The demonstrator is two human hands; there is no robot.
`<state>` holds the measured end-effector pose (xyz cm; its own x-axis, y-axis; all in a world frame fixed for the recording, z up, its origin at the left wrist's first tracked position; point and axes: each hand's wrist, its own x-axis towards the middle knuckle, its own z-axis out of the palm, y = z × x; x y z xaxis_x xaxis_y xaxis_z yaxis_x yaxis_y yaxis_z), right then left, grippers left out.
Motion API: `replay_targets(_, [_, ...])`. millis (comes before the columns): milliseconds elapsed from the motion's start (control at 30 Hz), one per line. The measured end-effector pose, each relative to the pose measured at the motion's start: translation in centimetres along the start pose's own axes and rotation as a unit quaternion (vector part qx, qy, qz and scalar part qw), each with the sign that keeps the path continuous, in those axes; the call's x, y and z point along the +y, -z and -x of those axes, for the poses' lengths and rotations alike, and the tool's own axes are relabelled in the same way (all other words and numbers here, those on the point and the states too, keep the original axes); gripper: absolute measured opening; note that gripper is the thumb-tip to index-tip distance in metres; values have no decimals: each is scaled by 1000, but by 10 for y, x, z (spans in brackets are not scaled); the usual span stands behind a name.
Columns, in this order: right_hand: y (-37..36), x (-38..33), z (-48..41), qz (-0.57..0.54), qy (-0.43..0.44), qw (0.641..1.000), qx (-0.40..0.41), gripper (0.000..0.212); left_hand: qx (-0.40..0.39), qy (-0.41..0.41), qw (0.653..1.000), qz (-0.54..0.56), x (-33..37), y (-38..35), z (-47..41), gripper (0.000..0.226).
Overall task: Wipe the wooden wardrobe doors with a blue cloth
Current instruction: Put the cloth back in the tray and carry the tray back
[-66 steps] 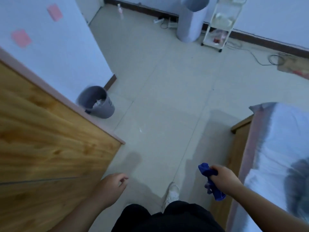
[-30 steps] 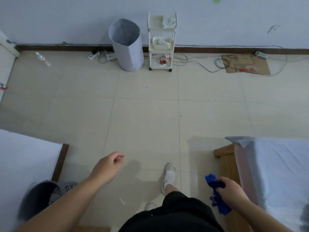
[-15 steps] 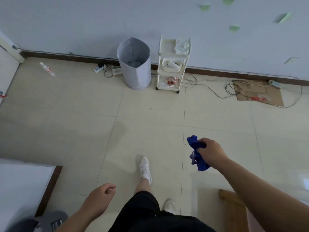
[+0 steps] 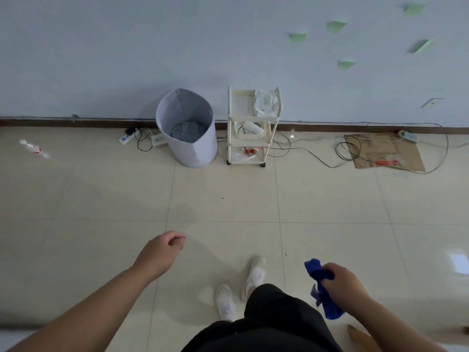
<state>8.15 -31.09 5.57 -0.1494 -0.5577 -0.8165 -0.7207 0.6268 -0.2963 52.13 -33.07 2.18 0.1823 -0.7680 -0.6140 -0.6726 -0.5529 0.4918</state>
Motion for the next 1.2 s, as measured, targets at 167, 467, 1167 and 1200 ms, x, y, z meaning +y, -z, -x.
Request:
replay_targets(167, [38, -33, -53, -26, -35, 999, -26, 38, 0, -20, 1000, 3, 68, 25, -82, 11])
replay_targets(467, [147, -173, -163, 26, 39, 998, -35, 21, -10, 17, 1000, 14, 140, 67, -166, 14])
replay_targets(1167, [230, -480, -327, 24, 56, 998, 36, 24, -72, 68, 994, 56, 183, 194, -421, 17])
replay_targets(1200, [226, -484, -330, 24, 45, 998, 35, 24, -71, 62, 993, 66, 193, 201, -436, 18])
